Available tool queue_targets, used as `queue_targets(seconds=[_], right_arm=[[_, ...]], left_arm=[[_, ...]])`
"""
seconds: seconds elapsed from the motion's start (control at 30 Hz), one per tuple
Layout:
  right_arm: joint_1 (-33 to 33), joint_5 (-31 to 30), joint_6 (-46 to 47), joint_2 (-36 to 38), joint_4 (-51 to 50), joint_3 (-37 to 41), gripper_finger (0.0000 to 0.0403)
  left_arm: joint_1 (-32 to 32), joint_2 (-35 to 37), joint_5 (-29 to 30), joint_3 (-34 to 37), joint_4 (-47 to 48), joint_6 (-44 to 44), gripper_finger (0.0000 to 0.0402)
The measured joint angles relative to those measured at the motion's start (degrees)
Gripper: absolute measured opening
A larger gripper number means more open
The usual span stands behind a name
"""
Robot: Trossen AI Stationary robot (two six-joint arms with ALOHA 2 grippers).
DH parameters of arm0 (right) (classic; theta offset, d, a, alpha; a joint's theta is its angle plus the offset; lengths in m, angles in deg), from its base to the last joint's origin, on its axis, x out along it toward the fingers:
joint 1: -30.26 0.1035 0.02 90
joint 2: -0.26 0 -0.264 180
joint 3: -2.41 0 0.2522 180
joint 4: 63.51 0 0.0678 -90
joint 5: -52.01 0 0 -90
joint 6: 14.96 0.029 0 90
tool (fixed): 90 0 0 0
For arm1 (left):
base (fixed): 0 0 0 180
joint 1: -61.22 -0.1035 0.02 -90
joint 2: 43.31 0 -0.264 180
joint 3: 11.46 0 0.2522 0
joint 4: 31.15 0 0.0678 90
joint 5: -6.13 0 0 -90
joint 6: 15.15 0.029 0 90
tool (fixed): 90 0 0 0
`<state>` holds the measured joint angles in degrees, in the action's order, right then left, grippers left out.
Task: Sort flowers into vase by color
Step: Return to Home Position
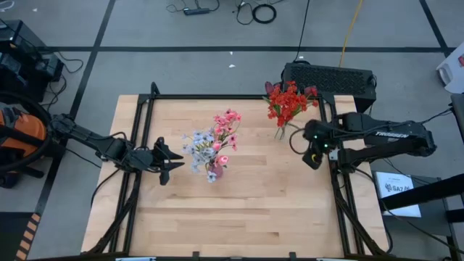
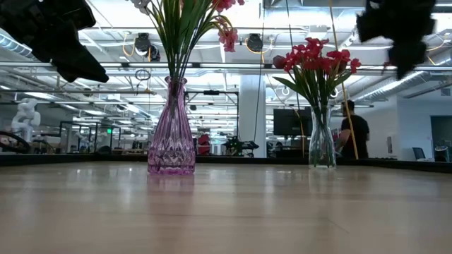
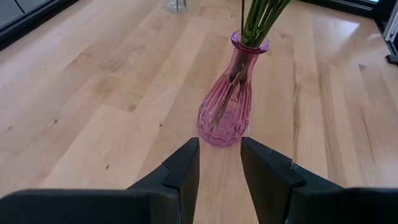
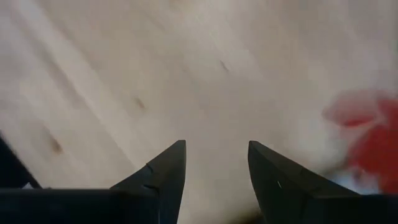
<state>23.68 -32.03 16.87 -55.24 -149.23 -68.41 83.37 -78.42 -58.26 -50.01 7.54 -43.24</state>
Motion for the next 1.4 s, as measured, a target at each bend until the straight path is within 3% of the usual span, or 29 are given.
queue_targets(seconds=[0.1, 0.17, 0.4, 0.63, 1.03, 1.2, 1.3, 1.4], right_arm=[[1.13, -0.47, 6.49, 0.01, -7.32, 0.02, 0.0165], [1.72, -2.36, 4.31, 0.01, -6.52, 0.02, 0.0165], [3.38, -6.01, -16.84, -0.01, 13.19, 0.02, 0.0165], [3.36, -6.00, -29.28, 0.00, 27.69, 3.32, 0.0165], [6.15, -5.42, -24.68, 2.29, 40.12, 14.60, 0.0165], [9.45, -5.59, -24.02, 6.46, 40.93, 14.99, 0.0165], [10.78, -5.68, -24.00, 9.76, 40.90, 14.99, 0.0165], [11.55, -5.86, -23.97, 12.78, 40.90, 14.99, 0.0165]], left_arm=[[-0.02, 0.00, 0.00, 0.00, 0.00, 0.12, 0.0125], [-0.01, 0.00, 0.64, 0.00, -0.01, 2.38, 0.0125], [-0.04, 0.00, 8.82, 0.00, -0.36, 5.14, 0.0125], [-0.02, 0.00, 5.93, 0.22, -0.70, 7.57, 0.0125], [-0.06, 1.70, 5.99, 5.98, -7.99, 7.94, 0.0125], [-0.36, 5.32, 5.92, 6.01, -12.17, 14.35, 0.0125], [-2.73, 8.02, 2.94, 6.01, -14.59, 18.89, 0.0125], [-7.05, 10.23, -3.80, 6.01, -14.64, 21.44, 0.0125]])
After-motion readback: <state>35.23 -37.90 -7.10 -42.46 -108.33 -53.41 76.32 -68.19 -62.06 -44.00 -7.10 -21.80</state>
